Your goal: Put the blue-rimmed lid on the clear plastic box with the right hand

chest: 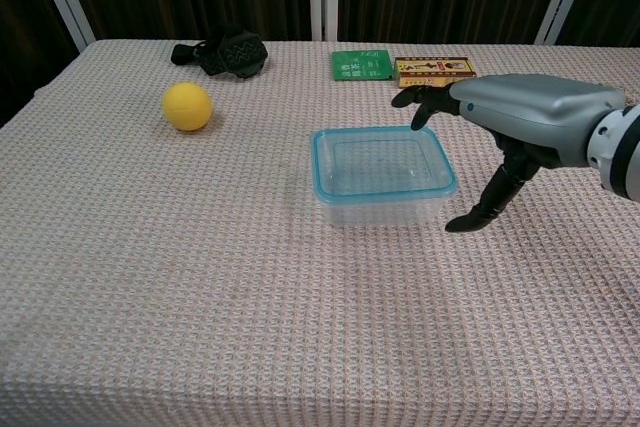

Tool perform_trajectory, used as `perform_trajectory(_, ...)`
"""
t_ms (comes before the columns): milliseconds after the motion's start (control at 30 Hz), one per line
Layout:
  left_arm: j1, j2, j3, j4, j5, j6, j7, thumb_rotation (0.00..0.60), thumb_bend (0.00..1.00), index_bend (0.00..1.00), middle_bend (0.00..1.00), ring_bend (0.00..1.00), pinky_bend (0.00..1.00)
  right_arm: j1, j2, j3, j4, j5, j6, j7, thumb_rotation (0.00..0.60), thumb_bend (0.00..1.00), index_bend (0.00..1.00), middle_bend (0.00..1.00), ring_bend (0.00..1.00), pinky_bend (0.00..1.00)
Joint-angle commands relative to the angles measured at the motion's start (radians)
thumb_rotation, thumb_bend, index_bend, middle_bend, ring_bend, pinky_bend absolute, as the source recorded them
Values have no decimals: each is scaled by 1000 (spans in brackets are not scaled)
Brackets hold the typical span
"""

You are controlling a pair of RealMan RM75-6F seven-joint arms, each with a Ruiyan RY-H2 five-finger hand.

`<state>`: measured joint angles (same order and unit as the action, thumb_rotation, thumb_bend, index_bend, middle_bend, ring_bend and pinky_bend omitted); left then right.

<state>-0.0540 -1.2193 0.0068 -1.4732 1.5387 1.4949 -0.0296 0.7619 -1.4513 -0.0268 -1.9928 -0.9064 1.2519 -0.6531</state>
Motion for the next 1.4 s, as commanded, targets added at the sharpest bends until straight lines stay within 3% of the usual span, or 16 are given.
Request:
perform_trajectory(33, 0, 0, 0, -1, 0, 0, 2, 600, 0, 97, 71, 0, 0, -40, 29, -51, -41, -72, 1, 19, 600, 0, 0, 158, 0, 0)
perform_trajectory(333, 1, 1, 0, -6, 0, 2, 7, 600, 0, 97, 71, 0, 0, -82, 26, -98, -25, -134, -48, 29, 600, 0, 0, 176, 0, 0)
perform_trajectory(900, 6, -1, 2, -3, 0, 4, 4, 600, 0, 97, 71, 0, 0, -105, 12, -58, 6, -108, -102, 28, 600, 0, 0, 178, 0, 0)
perform_trajectory(1133, 4, 5, 0, -13, 6, 9, 12, 600, 0, 97, 71, 0, 0, -84, 94, 14, -93, -140, -115, 64, 600, 0, 0, 167, 0, 0)
perform_trajectory(1400, 6, 10, 3, -34, 11, 13, 34, 600, 0, 97, 71, 0, 0, 76, 58, 149, -41, 92, -241, -11, 600, 0, 0, 119, 0, 0)
